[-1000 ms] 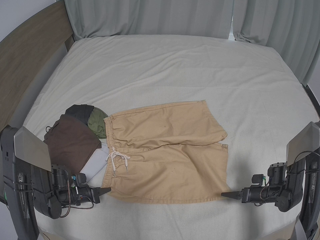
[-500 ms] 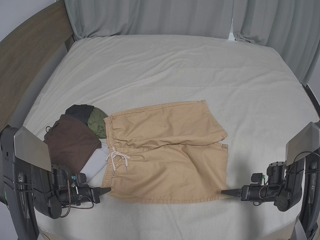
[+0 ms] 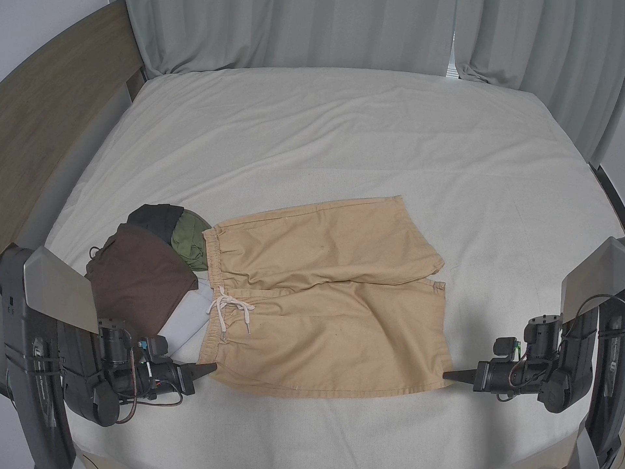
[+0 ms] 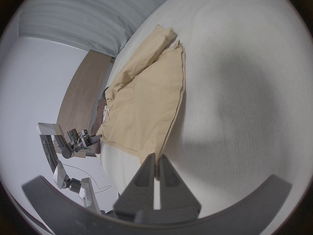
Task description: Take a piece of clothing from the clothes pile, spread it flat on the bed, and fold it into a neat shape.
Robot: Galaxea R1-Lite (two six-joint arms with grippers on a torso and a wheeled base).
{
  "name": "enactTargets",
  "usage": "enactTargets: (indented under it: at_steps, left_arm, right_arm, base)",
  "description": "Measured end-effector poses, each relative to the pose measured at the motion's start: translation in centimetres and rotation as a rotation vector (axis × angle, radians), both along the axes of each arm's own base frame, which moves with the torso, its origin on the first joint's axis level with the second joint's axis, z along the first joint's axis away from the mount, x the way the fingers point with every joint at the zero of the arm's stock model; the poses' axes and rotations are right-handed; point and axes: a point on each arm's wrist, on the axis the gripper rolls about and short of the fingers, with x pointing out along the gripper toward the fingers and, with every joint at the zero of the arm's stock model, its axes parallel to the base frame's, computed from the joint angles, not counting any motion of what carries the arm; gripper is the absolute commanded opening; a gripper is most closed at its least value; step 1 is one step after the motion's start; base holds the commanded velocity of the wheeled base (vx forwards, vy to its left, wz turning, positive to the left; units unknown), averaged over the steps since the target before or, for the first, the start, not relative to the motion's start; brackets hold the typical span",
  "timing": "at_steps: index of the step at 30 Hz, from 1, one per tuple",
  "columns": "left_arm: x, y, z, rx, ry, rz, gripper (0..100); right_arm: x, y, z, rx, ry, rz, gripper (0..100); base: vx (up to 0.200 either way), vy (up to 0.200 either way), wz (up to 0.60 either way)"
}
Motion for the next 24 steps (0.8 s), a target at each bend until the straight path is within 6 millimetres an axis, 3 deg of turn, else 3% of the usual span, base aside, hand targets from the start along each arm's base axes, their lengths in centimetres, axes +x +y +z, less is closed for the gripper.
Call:
enactTargets:
  at_steps: [10,24]
  left_arm:
    - [-1.3,0.1,1.2,-0.041,0.023,-0.017,0]
    - [-3.3,0.3,1.3,-0.061,0.075,-0.07,0]
  right_arm:
    - [-0.8,-0.5,1.2,-0.016,-0.033,-0.002,0]
    - [-2.2,-1.1,1.0,-0.091,-0.057,0.04,0]
  base:
    - [0.0,0.0,0.0]
    - [0.0,0.0,0.0]
